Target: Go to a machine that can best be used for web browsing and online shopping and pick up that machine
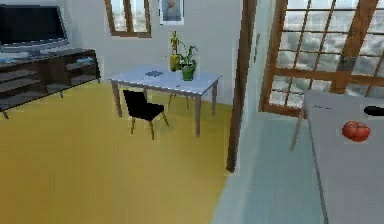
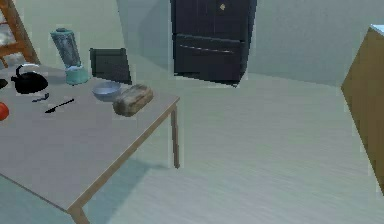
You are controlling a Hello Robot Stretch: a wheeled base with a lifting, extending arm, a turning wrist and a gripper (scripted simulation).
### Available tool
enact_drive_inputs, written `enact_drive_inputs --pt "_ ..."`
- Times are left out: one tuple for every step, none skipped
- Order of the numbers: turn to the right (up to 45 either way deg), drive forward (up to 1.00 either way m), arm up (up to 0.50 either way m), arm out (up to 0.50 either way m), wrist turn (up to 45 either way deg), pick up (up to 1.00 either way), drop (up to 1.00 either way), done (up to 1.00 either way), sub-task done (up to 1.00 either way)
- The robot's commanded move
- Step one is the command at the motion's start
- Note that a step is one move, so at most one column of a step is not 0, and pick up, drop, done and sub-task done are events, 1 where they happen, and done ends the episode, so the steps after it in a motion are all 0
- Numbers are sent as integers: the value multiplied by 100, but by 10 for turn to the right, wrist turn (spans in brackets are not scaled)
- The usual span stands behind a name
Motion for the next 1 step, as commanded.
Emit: enact_drive_inputs --pt "30 0 0 0 0 0 0 0 0"
